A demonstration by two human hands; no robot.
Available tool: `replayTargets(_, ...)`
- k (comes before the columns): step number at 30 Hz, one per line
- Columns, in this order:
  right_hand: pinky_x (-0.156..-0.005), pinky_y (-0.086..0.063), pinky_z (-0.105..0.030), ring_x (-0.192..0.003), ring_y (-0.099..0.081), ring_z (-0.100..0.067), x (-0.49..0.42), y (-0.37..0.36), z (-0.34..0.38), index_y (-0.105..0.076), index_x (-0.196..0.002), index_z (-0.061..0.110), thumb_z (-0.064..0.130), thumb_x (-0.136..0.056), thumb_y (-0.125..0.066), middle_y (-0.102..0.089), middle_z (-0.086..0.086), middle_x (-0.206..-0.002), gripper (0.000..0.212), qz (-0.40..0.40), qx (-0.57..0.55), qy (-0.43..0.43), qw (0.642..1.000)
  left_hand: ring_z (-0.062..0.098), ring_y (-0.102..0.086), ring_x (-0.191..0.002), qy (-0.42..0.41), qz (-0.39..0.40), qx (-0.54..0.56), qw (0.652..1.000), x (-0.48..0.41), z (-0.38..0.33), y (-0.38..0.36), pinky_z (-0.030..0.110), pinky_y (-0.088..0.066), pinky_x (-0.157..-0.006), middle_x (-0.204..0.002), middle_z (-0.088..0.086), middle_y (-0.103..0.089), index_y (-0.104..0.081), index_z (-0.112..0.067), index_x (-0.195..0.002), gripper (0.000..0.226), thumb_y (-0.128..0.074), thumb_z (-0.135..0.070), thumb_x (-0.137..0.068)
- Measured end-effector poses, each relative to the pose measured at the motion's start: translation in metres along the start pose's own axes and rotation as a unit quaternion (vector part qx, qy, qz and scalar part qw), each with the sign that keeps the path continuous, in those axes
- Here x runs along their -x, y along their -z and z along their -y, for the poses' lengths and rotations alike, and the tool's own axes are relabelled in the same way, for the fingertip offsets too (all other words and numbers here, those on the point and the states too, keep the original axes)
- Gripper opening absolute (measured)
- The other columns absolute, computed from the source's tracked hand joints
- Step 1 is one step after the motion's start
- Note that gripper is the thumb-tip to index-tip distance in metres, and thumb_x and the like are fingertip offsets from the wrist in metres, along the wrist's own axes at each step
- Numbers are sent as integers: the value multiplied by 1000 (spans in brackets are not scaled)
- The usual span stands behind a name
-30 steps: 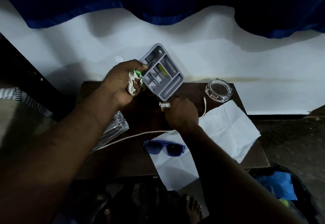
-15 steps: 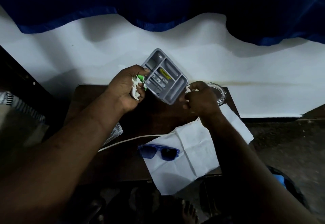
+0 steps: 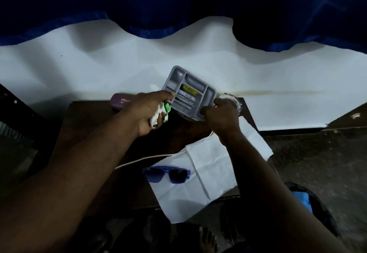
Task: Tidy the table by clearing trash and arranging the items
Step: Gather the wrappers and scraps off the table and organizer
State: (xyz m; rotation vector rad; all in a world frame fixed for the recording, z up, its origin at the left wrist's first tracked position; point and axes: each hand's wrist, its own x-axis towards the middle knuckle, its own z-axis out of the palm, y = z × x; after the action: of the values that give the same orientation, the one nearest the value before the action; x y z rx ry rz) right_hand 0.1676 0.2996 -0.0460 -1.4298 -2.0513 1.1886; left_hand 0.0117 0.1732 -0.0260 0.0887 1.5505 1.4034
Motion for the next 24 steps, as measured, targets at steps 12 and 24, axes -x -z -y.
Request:
replayTargets(12,-78,-57,-46,-85,-70,-31,-12,-11,-11,-66,-79,13,43,-82,-72,-72,-6,-82,31,-45,-52,7,998,33,-76,-79,-116,-57,-281,951,-12,19,1,41,-57,-73,-83,16,-78,-74,-4,-90,37,-76,-37,-72)
replayTargets(24,-85,-59,-52,-80,-72,-28,-8,-13,2,-72,-92,8,9,-92,-73,-76,-18,-90,1,-10,-232,-20,973,22,-68,-74,-170,-146,-365,904,-17,25,3,31,-49,-66,-74,3,-70,-70,-11,-79,31,-70,-42,-82)
